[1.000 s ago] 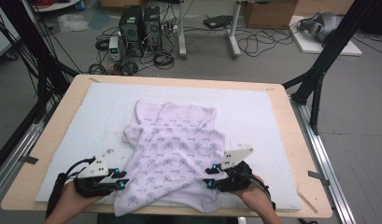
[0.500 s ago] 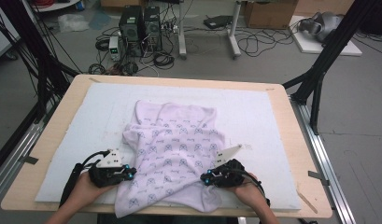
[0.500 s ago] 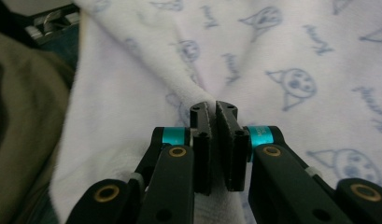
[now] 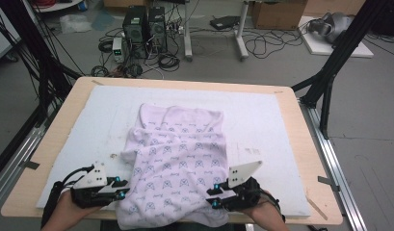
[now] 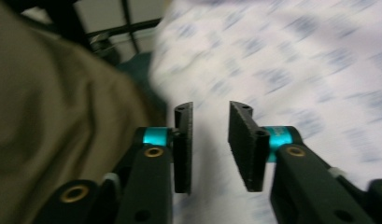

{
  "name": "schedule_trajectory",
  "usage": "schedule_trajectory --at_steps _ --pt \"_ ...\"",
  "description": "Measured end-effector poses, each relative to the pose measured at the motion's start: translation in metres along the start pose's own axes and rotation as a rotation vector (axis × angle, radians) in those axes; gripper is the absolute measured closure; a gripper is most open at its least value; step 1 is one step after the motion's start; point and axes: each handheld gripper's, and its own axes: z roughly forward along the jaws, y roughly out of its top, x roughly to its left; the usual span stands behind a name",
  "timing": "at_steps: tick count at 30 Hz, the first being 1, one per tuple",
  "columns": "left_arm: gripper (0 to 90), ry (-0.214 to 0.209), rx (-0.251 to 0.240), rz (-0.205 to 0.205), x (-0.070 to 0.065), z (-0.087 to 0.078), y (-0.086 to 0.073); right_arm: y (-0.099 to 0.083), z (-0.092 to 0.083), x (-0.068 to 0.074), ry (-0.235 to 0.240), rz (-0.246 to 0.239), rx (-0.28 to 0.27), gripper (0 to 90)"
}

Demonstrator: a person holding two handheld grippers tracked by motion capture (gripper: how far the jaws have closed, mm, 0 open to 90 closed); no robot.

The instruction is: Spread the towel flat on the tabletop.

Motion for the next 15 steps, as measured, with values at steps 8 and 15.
schedule_trajectory --at_steps 8,15 --pt "64.2 0.019 0.054 -0.009 0.019 0.041 0.006 -0.004 0.026 -0.047 -0.160 0.048 0.113 55.8" --pt "83.7 0.012 0.069 -0.015 0.018 0.047 0.005 -0.014 0.035 -0.060 -0.180 0.055 0.146 82.9"
